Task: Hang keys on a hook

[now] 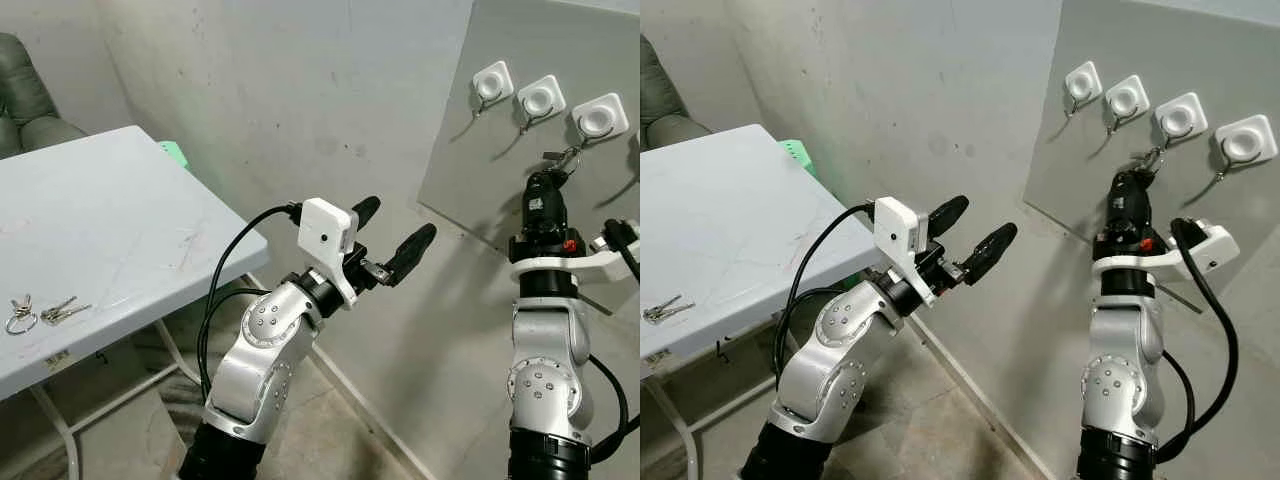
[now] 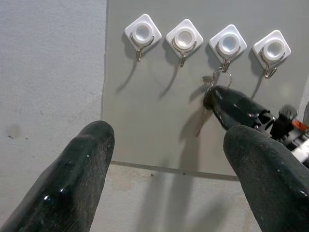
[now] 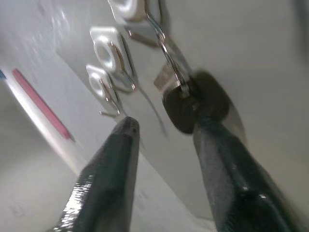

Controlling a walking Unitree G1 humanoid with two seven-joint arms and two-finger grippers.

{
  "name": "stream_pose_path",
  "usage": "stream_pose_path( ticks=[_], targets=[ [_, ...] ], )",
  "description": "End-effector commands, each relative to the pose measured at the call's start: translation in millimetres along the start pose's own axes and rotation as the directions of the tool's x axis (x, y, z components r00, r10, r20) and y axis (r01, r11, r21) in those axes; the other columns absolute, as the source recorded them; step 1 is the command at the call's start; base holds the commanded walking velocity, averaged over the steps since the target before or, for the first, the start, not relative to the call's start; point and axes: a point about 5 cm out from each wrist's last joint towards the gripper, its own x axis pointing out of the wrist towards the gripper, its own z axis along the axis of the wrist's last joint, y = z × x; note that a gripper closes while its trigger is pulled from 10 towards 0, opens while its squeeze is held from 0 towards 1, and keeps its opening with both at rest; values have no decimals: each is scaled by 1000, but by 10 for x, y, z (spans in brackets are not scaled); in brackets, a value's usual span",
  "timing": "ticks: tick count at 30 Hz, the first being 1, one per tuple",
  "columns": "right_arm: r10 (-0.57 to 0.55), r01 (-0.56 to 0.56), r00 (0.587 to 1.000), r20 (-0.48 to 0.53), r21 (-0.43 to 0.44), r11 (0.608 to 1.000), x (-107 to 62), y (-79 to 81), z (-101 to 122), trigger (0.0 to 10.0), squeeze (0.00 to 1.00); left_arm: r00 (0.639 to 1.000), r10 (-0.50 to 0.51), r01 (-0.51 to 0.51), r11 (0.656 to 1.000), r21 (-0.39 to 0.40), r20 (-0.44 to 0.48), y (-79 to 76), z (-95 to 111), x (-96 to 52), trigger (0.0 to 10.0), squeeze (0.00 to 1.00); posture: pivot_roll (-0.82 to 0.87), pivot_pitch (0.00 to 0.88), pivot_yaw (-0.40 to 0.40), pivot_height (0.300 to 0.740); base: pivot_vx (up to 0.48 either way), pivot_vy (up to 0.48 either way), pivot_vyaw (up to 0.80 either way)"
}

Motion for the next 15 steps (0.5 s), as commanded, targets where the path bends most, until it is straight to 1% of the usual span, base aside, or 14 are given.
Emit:
stream_pose_path(
  ticks=[1,5,7,9,10,11,12,13,15],
  targets=[
    [0,-1,1000,-23,-21,1000,-22,-21,-38,10000,1000,1000,4,-4,1000,2,10,8,31,4,10000,0,-55,0,-5,740,0,0,0],
    [-2,0,999,-45,-49,999,-62,-46,-74,10000,1000,1000,7,-7,1000,2,9,15,26,0,10000,0,-54,0,-7,740,0,0,0],
    [-3,-6,996,-88,-103,995,-133,-83,-146,10000,1000,1000,17,-17,1000,1,5,29,9,-12,10000,0,-54,0,-7,740,0,0,0],
    [-7,-4,995,-100,-114,993,-152,-96,-164,10000,1000,1000,20,-20,1000,-1,5,32,5,-14,10000,0,-54,0,-7,740,0,0,0],
    [-8,-6,993,-116,-122,993,-177,-113,-189,10000,961,1000,24,-24,1000,-1,3,38,-2,-19,10000,0,-54,0,-7,740,0,0,0],
    [-9,-7,992,-127,-128,992,-196,-125,-207,10000,961,1000,27,-27,1000,0,2,42,-7,-22,10000,0,-54,0,-7,740,0,0,0],
    [-25,3,987,-161,-139,990,-257,-187,-269,10000,0,999,39,-39,999,-3,-2,59,-30,-29,10000,0,-55,0,-9,740,0,0,0],
    [-50,21,980,-194,-147,989,-326,-257,-334,10000,0,998,54,-54,998,-6,-8,81,-54,-41,10000,0,-55,0,-10,740,0,0,0],
    [-63,27,974,-218,-162,986,-391,-302,-385,10000,0,997,74,-74,997,-11,-8,105,-73,-56,10000,0,-55,0,-10,740,0,0,0]
  ],
)
